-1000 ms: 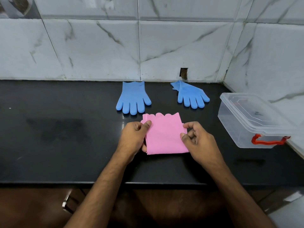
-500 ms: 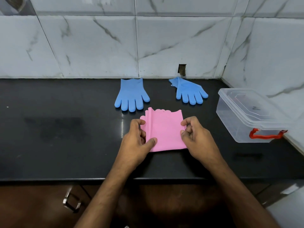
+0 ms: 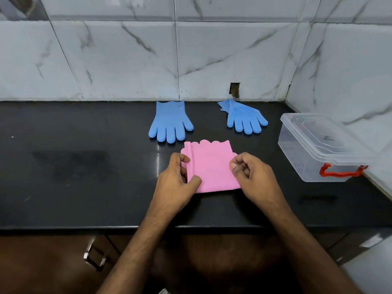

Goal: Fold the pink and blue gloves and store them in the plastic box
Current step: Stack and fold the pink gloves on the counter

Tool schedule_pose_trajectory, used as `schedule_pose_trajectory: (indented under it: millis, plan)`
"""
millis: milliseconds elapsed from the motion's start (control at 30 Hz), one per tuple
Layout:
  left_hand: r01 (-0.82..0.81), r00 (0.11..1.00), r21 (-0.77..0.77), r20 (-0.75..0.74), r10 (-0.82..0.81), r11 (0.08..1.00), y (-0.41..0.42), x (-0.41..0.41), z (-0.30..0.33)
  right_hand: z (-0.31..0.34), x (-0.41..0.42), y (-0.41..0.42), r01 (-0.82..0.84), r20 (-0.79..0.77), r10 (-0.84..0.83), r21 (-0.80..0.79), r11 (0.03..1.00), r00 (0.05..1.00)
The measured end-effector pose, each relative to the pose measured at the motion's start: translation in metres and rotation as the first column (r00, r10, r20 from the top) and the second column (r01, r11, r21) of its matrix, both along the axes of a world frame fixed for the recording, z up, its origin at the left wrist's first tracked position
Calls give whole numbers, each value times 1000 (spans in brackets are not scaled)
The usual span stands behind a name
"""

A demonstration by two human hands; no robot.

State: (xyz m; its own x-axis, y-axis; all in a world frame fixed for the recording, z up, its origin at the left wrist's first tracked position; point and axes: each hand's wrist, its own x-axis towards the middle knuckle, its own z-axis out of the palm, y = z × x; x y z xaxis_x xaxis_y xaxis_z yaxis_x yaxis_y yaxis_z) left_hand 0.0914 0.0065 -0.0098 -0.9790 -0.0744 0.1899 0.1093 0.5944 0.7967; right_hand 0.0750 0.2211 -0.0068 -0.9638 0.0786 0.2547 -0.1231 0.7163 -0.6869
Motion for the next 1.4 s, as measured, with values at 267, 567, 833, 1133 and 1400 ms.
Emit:
schedule_pose_trajectory:
  millis: [267, 567, 833, 1133, 1400]
  plan:
    - [-118, 991, 108, 73, 110, 987, 0, -12, -2, 2, -8, -1, 40, 80, -40, -10, 999, 996]
    - [-79, 977, 125, 207, 52, 989, -4, -45, 15, 16, -53, -2, -73, 195, 80, -43, 996, 977]
    - [43, 967, 355, 219, -128, 934, -6, -67, 14, 15, -81, 0, -219, 235, 229, -66, 973, 945]
    - [91, 969, 386, 177, -170, 918, 11, -104, 11, 8, -111, 12, -131, 165, 209, -386, 913, 964]
    - [-71, 995, 222, 87, 53, 972, 20, -131, 5, 3, -138, 10, -121, 123, 162, -286, 950, 979]
